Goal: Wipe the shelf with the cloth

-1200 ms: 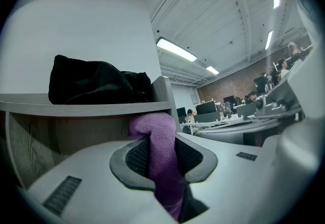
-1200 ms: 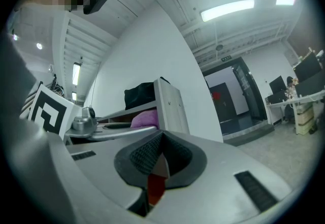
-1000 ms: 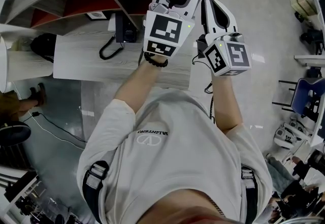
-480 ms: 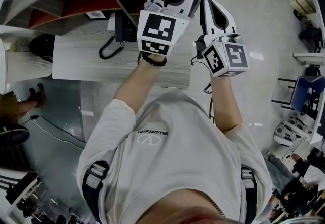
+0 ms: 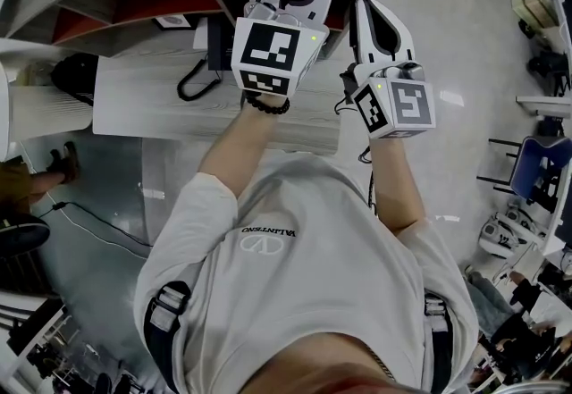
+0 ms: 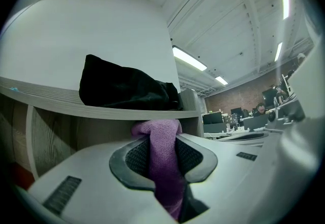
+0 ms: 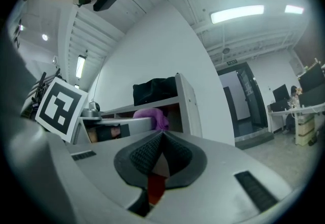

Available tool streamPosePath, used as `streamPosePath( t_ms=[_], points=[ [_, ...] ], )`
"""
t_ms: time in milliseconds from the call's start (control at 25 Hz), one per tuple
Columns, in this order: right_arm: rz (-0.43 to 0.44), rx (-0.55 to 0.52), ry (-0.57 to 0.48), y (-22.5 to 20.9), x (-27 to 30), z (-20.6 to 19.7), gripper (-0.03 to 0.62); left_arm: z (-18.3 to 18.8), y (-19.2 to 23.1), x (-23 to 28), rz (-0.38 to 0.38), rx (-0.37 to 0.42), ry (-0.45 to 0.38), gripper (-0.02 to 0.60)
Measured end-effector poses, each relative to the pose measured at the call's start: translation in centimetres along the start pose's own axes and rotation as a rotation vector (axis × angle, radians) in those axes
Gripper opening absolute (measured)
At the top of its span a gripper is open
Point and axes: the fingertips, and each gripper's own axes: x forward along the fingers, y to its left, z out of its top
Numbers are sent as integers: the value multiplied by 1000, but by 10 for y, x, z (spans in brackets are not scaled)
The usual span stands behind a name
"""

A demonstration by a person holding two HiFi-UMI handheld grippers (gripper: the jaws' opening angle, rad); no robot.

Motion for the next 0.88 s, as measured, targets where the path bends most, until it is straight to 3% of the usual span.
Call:
streamPosePath(
  t_ms=[640,880],
  points=[
    [36,35,28,37,24,-11,1,2,32,-20,16,-10,4,97],
    [43,45,34,42,29,-13,2,3,53,-32,68,-37,-4,97]
  ],
)
